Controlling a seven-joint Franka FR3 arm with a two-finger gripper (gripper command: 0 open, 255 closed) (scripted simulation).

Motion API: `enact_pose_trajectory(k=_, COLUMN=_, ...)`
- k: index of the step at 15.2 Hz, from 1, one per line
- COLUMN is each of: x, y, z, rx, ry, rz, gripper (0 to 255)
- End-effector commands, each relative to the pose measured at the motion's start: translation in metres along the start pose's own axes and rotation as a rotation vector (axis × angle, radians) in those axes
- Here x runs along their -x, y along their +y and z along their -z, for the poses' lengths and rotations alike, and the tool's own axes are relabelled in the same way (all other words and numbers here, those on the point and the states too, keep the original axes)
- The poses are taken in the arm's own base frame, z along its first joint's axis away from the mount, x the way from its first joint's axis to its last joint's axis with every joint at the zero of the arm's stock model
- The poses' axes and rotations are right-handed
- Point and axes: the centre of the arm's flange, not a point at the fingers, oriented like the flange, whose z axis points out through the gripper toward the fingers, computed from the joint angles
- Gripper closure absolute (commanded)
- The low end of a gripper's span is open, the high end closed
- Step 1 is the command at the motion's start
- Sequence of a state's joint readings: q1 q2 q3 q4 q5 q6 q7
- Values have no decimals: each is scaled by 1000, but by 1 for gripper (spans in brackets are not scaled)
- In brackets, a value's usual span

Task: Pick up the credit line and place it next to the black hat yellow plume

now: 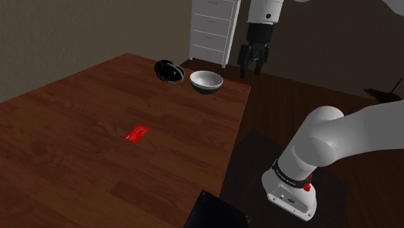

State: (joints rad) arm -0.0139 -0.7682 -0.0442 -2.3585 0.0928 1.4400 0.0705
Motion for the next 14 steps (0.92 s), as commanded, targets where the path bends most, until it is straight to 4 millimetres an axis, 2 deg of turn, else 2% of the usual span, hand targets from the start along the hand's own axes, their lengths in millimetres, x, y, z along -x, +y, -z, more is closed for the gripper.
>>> enact_pose_trajectory(k=1, x=0, y=0, z=0, rx=0, ry=0, rz=0, gripper=0)
enact_pose_trajectory(k=7, x=-25, y=-58, z=-39, rx=-50, ry=-52, rz=-174, gripper=0)
enact_pose_trajectory(k=14, x=-65, y=-122, z=-82, rx=-109, ry=-114, rz=-376, gripper=0)
